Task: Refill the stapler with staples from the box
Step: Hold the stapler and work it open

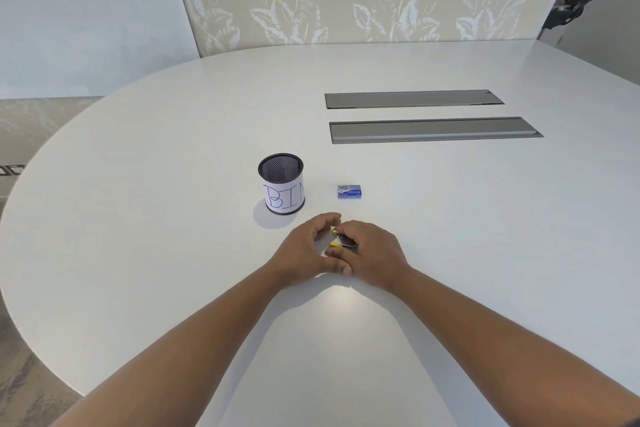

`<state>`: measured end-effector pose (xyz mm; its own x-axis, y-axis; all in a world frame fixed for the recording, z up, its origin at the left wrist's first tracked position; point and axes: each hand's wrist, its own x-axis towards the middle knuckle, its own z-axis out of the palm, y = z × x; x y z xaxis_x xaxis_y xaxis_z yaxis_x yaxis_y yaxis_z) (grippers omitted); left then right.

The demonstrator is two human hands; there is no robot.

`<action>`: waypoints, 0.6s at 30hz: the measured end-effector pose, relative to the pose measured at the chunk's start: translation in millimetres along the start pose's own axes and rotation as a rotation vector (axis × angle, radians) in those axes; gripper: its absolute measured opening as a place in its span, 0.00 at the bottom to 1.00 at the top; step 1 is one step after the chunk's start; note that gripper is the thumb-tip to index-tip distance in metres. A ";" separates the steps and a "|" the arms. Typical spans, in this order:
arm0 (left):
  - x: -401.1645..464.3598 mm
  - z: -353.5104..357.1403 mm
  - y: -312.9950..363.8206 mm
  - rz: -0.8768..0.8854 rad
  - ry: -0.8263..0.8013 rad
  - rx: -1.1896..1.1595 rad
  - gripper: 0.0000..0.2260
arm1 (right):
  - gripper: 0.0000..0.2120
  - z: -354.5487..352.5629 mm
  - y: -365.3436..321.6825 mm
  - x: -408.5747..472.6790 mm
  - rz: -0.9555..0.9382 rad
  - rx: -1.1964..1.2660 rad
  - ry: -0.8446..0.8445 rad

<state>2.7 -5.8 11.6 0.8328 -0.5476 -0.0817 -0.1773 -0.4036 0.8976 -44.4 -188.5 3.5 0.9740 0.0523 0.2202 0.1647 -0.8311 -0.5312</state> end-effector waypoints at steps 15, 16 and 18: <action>-3.8 8.0 14.4 0.040 0.157 0.053 0.17 | 0.20 2.2 3.1 1.4 0.062 0.026 0.115; -3.5 8.9 14.0 0.047 0.158 0.073 0.17 | 0.20 2.1 2.7 1.1 0.056 0.015 0.110; -2.8 9.6 13.4 0.046 0.158 0.090 0.17 | 0.20 2.3 1.5 0.5 0.050 0.003 0.099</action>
<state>-7.1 -16.8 19.6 0.8935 -0.4478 0.0344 -0.2577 -0.4485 0.8558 -43.3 -188.4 0.9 0.9611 -0.0440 0.2727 0.1170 -0.8295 -0.5462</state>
